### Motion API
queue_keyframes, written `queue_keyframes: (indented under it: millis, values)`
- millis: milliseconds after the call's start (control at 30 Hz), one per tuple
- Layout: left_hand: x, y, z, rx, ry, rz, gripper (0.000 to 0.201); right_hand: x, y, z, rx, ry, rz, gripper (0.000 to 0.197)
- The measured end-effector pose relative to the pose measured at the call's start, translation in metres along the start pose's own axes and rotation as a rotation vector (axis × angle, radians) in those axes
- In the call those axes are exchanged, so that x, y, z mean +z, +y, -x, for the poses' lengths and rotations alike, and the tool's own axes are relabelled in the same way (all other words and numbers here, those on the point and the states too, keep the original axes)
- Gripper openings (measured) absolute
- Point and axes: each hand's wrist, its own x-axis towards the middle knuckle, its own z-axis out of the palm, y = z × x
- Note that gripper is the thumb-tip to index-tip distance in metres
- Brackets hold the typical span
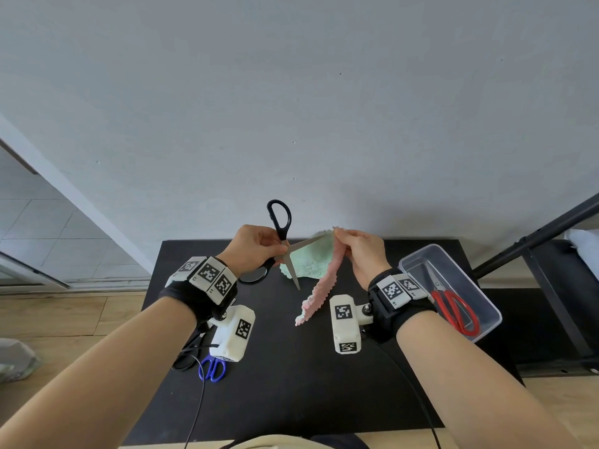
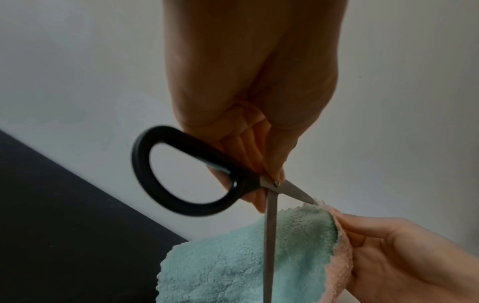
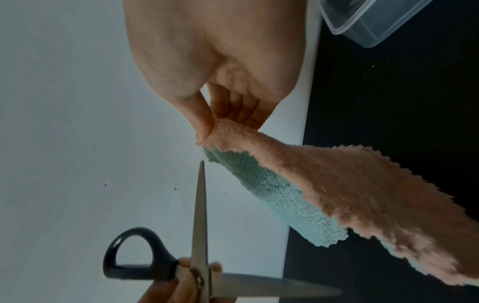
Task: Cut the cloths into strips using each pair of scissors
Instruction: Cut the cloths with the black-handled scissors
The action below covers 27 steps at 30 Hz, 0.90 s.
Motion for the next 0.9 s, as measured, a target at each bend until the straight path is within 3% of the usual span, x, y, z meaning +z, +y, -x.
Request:
queue_keyframes:
  millis: [100,200,333,600,900]
  values:
    - [-0.006,-0.006,-0.002,-0.025,0.039,0.002,0.004,-0.011,-0.007,-0.004,-0.008,0.069,-0.139,0.003]
    - [-0.01,-0.008,-0.002,-0.065,0.091,0.113,0.01,-0.016,-0.01,0.004,0.046,-0.062,-0.238,0.011]
    - [-0.001,0.003,-0.002,-0.064,0.064,0.282,0.013,-0.004,-0.002,0.021,0.15,-0.224,-0.213,0.017]
    - [0.013,0.011,-0.005,-0.066,0.02,0.318,0.023,0.014,0.012,0.02,0.159,-0.289,-0.197,0.032]
    - [0.013,0.012,-0.005,-0.063,-0.02,0.304,0.025,0.022,0.007,0.021,0.168,-0.389,-0.156,0.017]
